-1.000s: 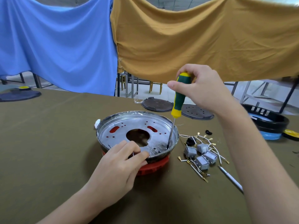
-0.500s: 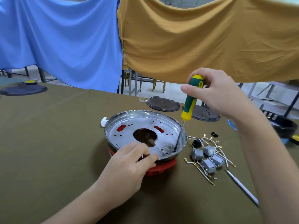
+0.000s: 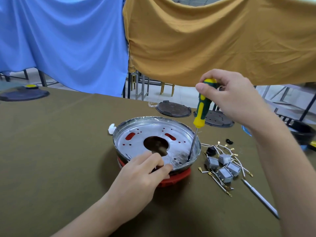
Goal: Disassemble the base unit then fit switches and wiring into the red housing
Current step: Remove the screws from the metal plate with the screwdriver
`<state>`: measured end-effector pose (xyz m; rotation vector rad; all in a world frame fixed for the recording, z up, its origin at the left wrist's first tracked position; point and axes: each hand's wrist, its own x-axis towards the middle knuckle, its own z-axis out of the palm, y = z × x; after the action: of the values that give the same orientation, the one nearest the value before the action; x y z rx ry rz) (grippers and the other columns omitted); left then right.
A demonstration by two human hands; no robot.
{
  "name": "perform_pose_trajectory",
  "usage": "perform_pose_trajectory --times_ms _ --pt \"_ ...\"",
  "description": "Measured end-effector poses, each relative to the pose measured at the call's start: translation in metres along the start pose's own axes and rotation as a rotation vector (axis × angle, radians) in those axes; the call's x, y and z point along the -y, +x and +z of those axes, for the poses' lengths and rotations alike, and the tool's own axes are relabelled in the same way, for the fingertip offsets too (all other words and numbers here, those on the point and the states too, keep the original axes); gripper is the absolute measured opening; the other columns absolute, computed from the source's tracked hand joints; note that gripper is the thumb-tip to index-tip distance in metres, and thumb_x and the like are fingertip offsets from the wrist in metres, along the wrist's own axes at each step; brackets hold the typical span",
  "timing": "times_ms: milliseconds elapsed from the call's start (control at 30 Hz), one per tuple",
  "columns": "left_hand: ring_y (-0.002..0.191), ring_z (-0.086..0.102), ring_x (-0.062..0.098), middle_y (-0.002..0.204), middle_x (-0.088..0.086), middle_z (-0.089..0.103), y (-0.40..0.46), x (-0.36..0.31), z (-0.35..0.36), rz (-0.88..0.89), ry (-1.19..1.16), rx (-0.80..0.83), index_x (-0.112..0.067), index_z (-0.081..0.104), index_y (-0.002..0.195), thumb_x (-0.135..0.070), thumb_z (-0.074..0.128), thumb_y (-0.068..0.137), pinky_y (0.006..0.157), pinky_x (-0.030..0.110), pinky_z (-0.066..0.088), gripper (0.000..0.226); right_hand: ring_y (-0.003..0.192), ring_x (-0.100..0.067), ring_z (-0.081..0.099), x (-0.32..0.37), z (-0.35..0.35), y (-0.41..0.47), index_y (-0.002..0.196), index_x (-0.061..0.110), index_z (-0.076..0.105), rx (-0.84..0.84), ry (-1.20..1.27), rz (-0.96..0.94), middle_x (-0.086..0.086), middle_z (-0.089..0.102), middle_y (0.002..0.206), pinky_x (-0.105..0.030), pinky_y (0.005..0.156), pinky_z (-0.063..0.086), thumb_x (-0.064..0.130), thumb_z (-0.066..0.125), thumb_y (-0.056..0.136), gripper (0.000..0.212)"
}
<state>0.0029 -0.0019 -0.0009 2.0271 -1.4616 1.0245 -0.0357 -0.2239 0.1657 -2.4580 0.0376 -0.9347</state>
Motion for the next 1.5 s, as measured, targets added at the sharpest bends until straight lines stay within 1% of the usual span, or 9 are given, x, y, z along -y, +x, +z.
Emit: perform_pose_trajectory --times_ms 167,300,400,567,767,967,1067,1300,1500 --pt "0.072 0.045 0.014 0.082 0.001 0.059 -0.001 -0.001 0.002 0.009 0.009 -0.002 -0.007 0.076 0.102 -0.013 0.068 0.090 0.057 0.030 0.046 0.015 0.075 -0.033 0.051 0.007 0.019 -0.006 0.089 0.009 0.054 -0.196 -0.400 0.006 -0.006 0.054 0.072 -0.035 0.062 0.030 0.042 0.046 0.099 0.035" --pt "0.074 0.046 0.014 0.082 0.001 0.058 0.000 -0.001 0.003 0.033 0.016 -0.002 -0.006 0.075 0.100 -0.012 0.071 0.088 0.057 0.030 0.047 0.015 0.072 -0.005 0.050 0.005 -0.002 -0.003 0.111 0.032 0.060 0.141 0.014 0.045 0.006 0.055 0.091 -0.021 0.058 0.034 0.037 0.043 0.100 0.021" --pt "0.074 0.043 0.015 0.083 0.001 0.054 -0.001 -0.003 0.006 0.069 0.030 0.006 -0.007 0.072 0.099 -0.007 0.071 0.087 0.058 0.030 0.045 0.012 0.065 -0.004 0.051 0.003 -0.020 -0.006 0.109 0.035 0.064 0.288 0.149 0.007 0.000 0.066 0.102 -0.016 0.058 0.040 0.027 0.049 0.100 0.019" --pt "0.075 0.043 0.016 0.091 -0.002 0.044 -0.001 -0.007 0.009 0.100 0.046 0.014 -0.010 0.057 0.109 -0.001 0.077 0.078 0.060 0.030 0.042 0.038 0.046 -0.004 0.048 0.004 -0.016 -0.004 0.083 0.028 0.065 0.082 -0.096 0.013 0.018 0.057 0.054 -0.023 0.050 0.034 0.040 0.060 0.092 0.016" --pt "0.074 0.042 0.018 0.091 -0.001 0.042 0.000 -0.010 0.008 0.097 0.045 0.006 -0.009 0.057 0.107 0.003 0.078 0.074 0.063 0.029 0.038 0.041 0.072 -0.037 0.052 0.002 0.003 -0.006 0.083 0.011 0.058 -0.141 -0.439 0.060 -0.006 0.053 0.064 -0.034 0.057 0.031 0.040 0.044 0.097 0.035" --pt "0.074 0.042 0.013 0.087 -0.002 0.047 0.000 -0.011 0.006 0.044 0.034 0.018 -0.006 0.073 0.098 -0.007 0.074 0.083 0.065 0.020 0.035 0.016 0.051 -0.007 0.051 0.001 -0.013 -0.004 0.107 0.033 0.054 0.273 0.056 0.084 0.002 0.057 0.079 -0.025 0.048 0.041 0.035 0.050 0.095 0.012" --pt "0.070 0.046 0.016 0.081 0.001 0.054 0.000 -0.011 0.004 0.029 0.023 0.018 -0.004 0.075 0.097 -0.008 0.072 0.086 0.055 0.030 0.046 0.012 0.056 -0.014 0.056 0.001 -0.012 -0.004 0.096 0.033 0.056 0.213 0.025 0.044 0.003 0.058 0.079 -0.028 0.048 0.043 0.039 0.058 0.095 0.007" --pt "0.067 0.050 0.018 0.079 0.003 0.058 0.002 -0.012 0.001 0.021 0.029 0.016 -0.003 0.076 0.097 -0.010 0.070 0.087 0.054 0.036 0.050 0.013 0.071 -0.034 0.050 0.007 0.015 -0.003 0.088 0.011 0.041 -0.075 -0.366 0.063 -0.005 0.048 0.069 -0.035 0.052 0.027 0.047 0.050 0.096 0.038" --pt "0.067 0.051 0.018 0.079 0.003 0.056 0.003 -0.012 0.000 0.012 0.000 0.023 -0.003 0.075 0.098 -0.013 0.063 0.094 0.055 0.035 0.049 0.016 0.061 -0.016 0.047 0.002 0.000 0.000 0.111 0.028 0.049 0.236 0.098 0.096 0.001 0.052 0.079 -0.029 0.052 0.041 0.035 0.047 0.098 0.014"
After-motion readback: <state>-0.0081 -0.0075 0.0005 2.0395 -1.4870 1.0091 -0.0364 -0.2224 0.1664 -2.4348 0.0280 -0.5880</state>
